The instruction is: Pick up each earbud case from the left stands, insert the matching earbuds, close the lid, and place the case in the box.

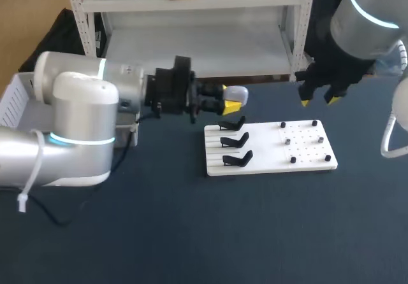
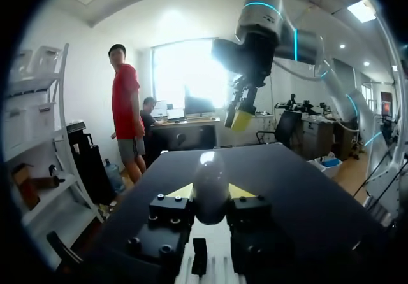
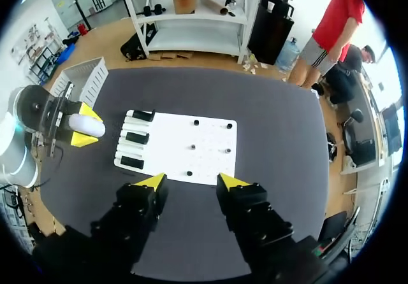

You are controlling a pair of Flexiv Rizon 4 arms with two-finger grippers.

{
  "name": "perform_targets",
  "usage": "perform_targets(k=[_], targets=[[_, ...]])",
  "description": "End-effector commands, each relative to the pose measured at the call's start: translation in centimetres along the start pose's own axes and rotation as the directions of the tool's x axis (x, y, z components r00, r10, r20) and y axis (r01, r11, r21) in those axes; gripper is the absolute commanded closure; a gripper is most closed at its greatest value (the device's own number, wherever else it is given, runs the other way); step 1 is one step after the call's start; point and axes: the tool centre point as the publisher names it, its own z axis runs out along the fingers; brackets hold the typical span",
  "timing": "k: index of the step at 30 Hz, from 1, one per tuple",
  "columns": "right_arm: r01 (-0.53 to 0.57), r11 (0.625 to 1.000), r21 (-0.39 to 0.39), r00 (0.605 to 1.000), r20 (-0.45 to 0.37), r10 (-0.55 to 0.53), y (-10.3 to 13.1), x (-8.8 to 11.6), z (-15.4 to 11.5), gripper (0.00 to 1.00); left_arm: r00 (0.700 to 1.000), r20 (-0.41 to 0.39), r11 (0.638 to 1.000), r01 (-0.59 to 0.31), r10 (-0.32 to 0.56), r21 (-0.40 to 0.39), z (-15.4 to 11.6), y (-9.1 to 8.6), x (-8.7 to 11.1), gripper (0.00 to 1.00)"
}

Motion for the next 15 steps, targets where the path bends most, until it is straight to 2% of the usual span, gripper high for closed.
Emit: perform_targets(k=[1,5,7,9,12,15], targets=[[-0.011,1.000,-0.013,1.000,0.027,0.011,-0.4,0.6,-0.3,0.49,1.000,0.010,1.000,0.001,-0.001,-0.008,-2.4,-0.3,0.0,1.00],[-0.024,0.999,-0.029,0.999,0.045,0.025,-0.6,0.6,-0.4,0.44,1.000,0.006,1.000,0.002,-0.002,-0.025,-4.1,0.1,0.0,1.00],[-0.030,0.999,-0.037,0.998,0.048,0.031,-0.7,0.7,-0.4,0.39,1.000,0.010,0.999,0.003,-0.002,-0.040,-5.1,0.2,-0.1,1.00],[-0.030,0.999,-0.038,0.998,0.049,0.032,-0.8,0.7,-0.4,0.40,1.000,0.003,0.998,0.002,-0.002,-0.064,-6.1,0.3,-0.2,1.00],[-0.033,0.999,-0.043,0.998,0.050,0.035,-0.8,0.8,-0.4,0.36,1.000,0.000,0.996,0.005,-0.005,-0.090,-7.8,0.3,-0.2,1.00],[-0.039,0.998,-0.044,0.998,0.050,0.041,-0.9,0.9,-0.3,0.10,1.000,-0.004,0.992,0.008,-0.009,-0.128,-9.4,0.1,-0.2,1.00]])
